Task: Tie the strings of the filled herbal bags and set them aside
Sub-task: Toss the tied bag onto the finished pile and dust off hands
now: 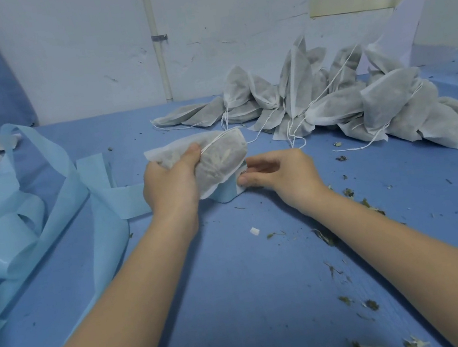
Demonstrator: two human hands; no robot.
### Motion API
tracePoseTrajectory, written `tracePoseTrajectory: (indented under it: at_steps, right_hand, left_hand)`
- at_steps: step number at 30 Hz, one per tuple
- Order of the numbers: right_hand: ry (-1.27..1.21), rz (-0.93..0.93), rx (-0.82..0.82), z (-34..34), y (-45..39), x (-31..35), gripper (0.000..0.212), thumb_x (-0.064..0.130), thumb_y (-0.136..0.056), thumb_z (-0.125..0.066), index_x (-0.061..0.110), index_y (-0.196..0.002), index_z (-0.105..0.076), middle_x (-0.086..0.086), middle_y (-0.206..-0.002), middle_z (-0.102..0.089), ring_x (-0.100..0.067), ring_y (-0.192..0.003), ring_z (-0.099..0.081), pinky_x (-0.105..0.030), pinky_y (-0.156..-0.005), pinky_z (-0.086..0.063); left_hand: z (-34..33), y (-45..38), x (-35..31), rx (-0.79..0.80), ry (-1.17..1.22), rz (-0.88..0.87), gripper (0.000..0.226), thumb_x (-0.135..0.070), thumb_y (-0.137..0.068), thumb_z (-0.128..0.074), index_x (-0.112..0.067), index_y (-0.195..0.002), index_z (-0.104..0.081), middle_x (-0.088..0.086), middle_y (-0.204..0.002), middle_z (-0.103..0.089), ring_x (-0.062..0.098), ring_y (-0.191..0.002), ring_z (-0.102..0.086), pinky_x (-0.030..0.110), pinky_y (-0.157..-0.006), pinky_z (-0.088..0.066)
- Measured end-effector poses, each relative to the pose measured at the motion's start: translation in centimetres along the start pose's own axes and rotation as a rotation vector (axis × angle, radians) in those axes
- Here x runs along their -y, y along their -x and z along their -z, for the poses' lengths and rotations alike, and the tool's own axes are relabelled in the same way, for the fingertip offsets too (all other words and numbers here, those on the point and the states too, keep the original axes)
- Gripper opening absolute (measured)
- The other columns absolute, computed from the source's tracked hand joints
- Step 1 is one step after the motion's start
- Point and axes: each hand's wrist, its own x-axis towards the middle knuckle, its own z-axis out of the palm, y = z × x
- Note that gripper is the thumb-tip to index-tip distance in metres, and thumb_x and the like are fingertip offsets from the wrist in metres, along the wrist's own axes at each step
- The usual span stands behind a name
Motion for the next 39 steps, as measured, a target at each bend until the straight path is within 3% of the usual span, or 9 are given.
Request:
tracePoseTrajectory:
  at_steps: [3,6,15,18,23,25,28,32,39]
  right_hand:
    - [0.003,0.023,-0.037,0.3,-0.1,-0.1,0.022,0.02,-0.064,-0.087,0.032,-0.075,-0.071,0.02,-0.066,-0.068,0.012,-0.063,-0.061,-0.002,-0.068,-0.044]
    - [0.006,0.038,-0.043,0.4,-0.2,-0.1,0.022,0.019,-0.063,-0.088,0.031,-0.07,-0.071,0.017,-0.067,-0.069,0.008,-0.062,-0.062,-0.004,-0.068,-0.046]
    - [0.034,0.053,-0.065,0.2,0.1,0.1,0.022,0.023,-0.063,-0.088,0.028,-0.06,-0.067,0.003,-0.067,-0.072,-0.017,-0.073,-0.07,-0.036,-0.082,-0.056]
    - [0.067,0.043,-0.096,-0.1,0.2,0.2,0.022,0.028,-0.063,-0.089,0.025,-0.06,-0.067,0.006,-0.063,-0.07,-0.012,-0.069,-0.068,-0.029,-0.074,-0.056]
    - [0.143,0.098,-0.085,-0.5,1.2,0.5,0.024,0.032,-0.066,-0.087,0.026,-0.058,-0.066,0.016,-0.056,-0.064,0.005,-0.059,-0.057,-0.006,-0.057,-0.041]
    - [0.143,0.104,-0.025,-0.6,1.6,0.7,0.023,0.034,-0.062,-0.088,0.026,-0.058,-0.067,0.011,-0.065,-0.069,0.001,-0.066,-0.062,-0.01,-0.062,-0.045]
    - [0.146,0.098,0.189,-0.4,2.1,1.1,0.023,0.036,-0.058,-0.09,0.023,-0.064,-0.072,0.008,-0.092,-0.071,-0.009,-0.09,-0.065,-0.028,-0.089,-0.05]
    - [0.183,0.069,0.238,1.1,2.2,2.1,0.026,0.041,-0.053,-0.089,0.034,-0.071,-0.071,0.012,-0.136,-0.048,-0.005,-0.112,-0.055,-0.029,-0.102,-0.042]
    - [0.095,0.287,0.126,3.4,2.1,4.1,0.015,0.038,-0.064,-0.082,0.036,-0.07,-0.069,0.018,-0.137,-0.048,0.006,-0.123,-0.044,-0.018,-0.101,-0.038]
  left_hand:
    - [0.0,0.0,0.0,0.01,0.002,-0.002,0.043,-0.028,-0.079,-0.073,-0.005,-0.114,-0.06,0.009,-0.111,-0.066,0.026,-0.102,-0.063,0.043,-0.096,-0.048]
    - [-0.1,0.0,0.1,0.015,0.011,0.002,0.044,-0.027,-0.079,-0.073,-0.005,-0.114,-0.06,0.009,-0.112,-0.065,0.026,-0.103,-0.063,0.043,-0.096,-0.048]
    - [-0.1,0.0,0.3,0.005,-0.003,-0.003,0.044,-0.03,-0.079,-0.073,-0.006,-0.114,-0.06,0.009,-0.113,-0.064,0.026,-0.103,-0.062,0.043,-0.096,-0.048]
    - [-0.1,0.0,0.4,0.007,0.009,0.001,0.045,-0.03,-0.079,-0.073,-0.006,-0.115,-0.059,0.008,-0.114,-0.064,0.026,-0.103,-0.062,0.044,-0.095,-0.048]
    - [-0.2,0.0,0.4,-0.016,0.012,-0.002,0.045,-0.031,-0.078,-0.073,-0.008,-0.114,-0.059,0.007,-0.112,-0.064,0.025,-0.102,-0.062,0.043,-0.095,-0.049]
    - [-0.2,0.0,0.4,-0.019,0.018,-0.005,0.045,-0.03,-0.078,-0.073,-0.007,-0.114,-0.059,0.007,-0.111,-0.065,0.026,-0.102,-0.062,0.044,-0.095,-0.049]
    - [-0.1,-0.1,0.3,-0.022,0.023,-0.005,0.045,-0.029,-0.078,-0.074,-0.006,-0.113,-0.06,0.008,-0.111,-0.065,0.026,-0.101,-0.063,0.043,-0.095,-0.049]
    - [0.0,-0.1,0.1,-0.03,0.031,-0.019,0.045,-0.03,-0.078,-0.074,-0.007,-0.114,-0.06,0.007,-0.112,-0.065,0.026,-0.103,-0.063,0.042,-0.095,-0.049]
    - [0.1,0.8,-1.0,0.048,0.037,-0.118,0.043,-0.029,-0.078,-0.075,-0.006,-0.112,-0.061,0.006,-0.109,-0.067,0.024,-0.101,-0.064,0.044,-0.094,-0.05]
